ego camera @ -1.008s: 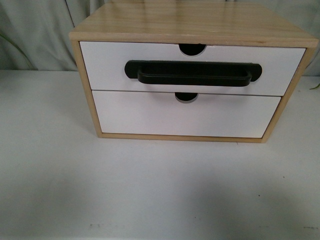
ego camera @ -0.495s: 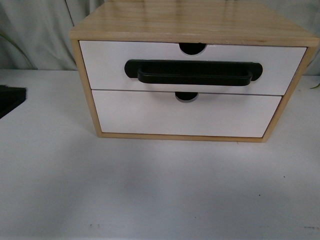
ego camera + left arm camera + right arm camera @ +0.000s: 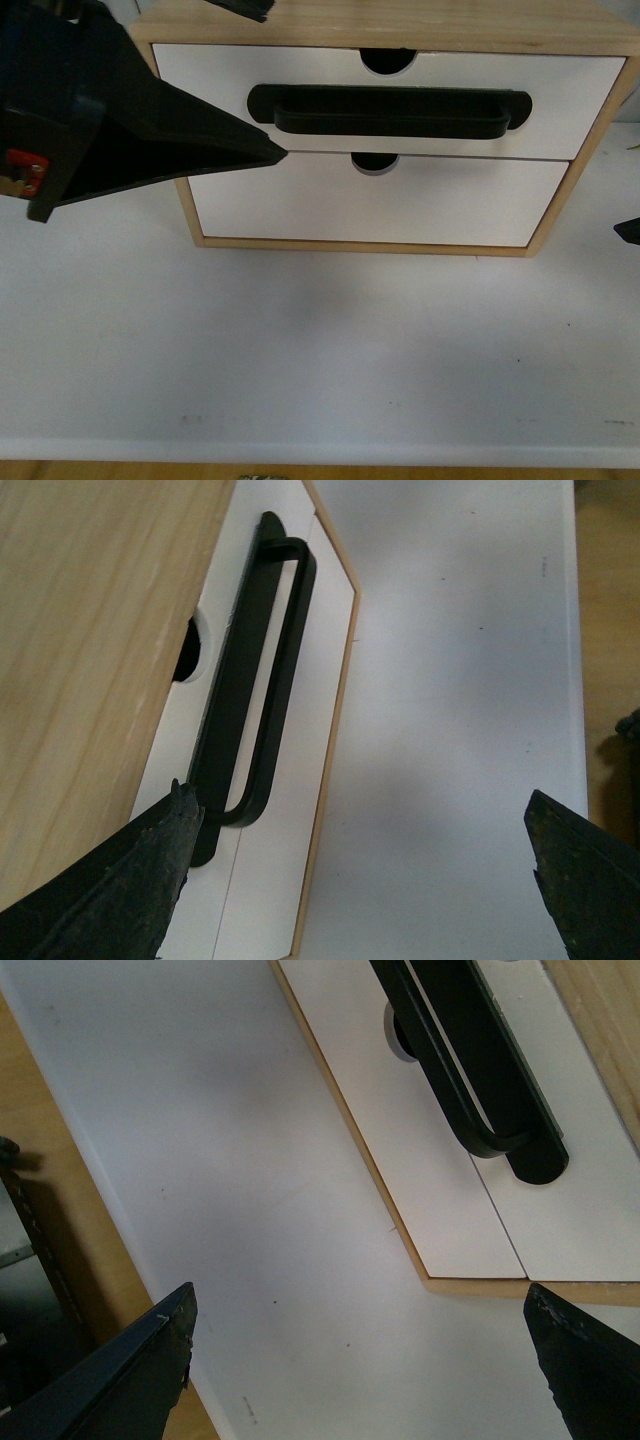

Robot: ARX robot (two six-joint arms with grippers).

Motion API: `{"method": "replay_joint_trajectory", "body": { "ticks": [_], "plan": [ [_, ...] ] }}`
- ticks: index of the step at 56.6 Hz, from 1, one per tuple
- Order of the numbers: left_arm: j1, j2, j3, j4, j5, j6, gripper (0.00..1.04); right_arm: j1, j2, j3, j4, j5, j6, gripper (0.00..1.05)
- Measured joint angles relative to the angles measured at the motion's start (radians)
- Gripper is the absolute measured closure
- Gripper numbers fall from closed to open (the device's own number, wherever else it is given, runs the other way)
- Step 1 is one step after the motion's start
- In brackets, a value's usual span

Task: Pull drawer

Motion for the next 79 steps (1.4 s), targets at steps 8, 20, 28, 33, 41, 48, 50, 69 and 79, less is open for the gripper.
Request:
{"method": "replay_joint_trajectory", "body": {
  "ticks": [8,20,28,33,41,48,50,69,79],
  "plan": [
    [-0.050,0.066,0.080,-0.095,-0.039,0.069,0.06,-0.021,0.038,0.034,-0.019,-0.021,-0.060,0.09],
    [-0.105,0.143,0.142,-0.116,-0.117,0.123,0.06,-0.057,0.063,0.046,-0.009,-0.045,-0.087,0.09],
    [-0.124,0.211,0.181,-0.089,-0.151,0.129,0.06,-0.063,0.076,0.046,0.013,-0.050,-0.089,0.09],
    [-0.124,0.233,0.194,-0.080,-0.166,0.131,0.06,-0.064,0.079,0.046,0.020,-0.058,-0.089,0.09],
    [-0.121,0.269,0.216,-0.072,-0.189,0.135,0.06,-0.063,0.089,0.045,0.027,-0.061,-0.089,0.09],
    [-0.114,0.305,0.241,-0.073,-0.207,0.144,0.06,-0.053,0.107,0.045,0.035,-0.061,-0.089,0.09],
    [-0.111,0.314,0.248,-0.074,-0.215,0.150,0.06,-0.048,0.113,0.045,0.037,-0.061,-0.089,0.09],
    [-0.102,0.353,0.265,-0.078,-0.234,0.184,0.07,-0.013,0.201,0.082,0.095,-0.050,-0.078,0.09],
    [-0.094,0.362,0.266,-0.076,-0.244,0.208,0.07,-0.003,0.247,0.114,0.120,-0.049,-0.067,0.09]
  ]
}}
